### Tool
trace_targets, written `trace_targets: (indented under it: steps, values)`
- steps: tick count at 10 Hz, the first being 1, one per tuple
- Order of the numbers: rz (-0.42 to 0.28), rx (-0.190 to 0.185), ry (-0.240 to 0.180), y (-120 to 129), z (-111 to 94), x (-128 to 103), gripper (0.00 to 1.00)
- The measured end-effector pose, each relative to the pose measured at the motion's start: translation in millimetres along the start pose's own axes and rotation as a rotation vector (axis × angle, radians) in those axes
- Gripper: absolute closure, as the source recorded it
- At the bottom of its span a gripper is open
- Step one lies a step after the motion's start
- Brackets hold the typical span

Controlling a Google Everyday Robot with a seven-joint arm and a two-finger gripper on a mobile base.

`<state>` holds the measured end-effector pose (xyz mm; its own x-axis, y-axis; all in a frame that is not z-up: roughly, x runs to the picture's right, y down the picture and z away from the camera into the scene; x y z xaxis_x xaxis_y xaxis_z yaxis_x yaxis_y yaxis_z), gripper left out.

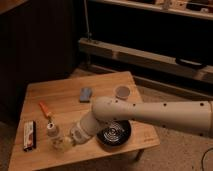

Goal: Knock the bottle over

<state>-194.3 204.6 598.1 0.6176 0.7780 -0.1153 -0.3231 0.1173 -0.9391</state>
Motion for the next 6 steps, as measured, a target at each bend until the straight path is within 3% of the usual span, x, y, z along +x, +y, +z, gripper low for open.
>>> trace_targets:
  steps: [4, 6]
  values:
    - [0.011, -0.023, 0.003, -34, 44, -39, 0.82]
    - [0.045, -0.001, -0.040, -51, 43, -49, 0.82]
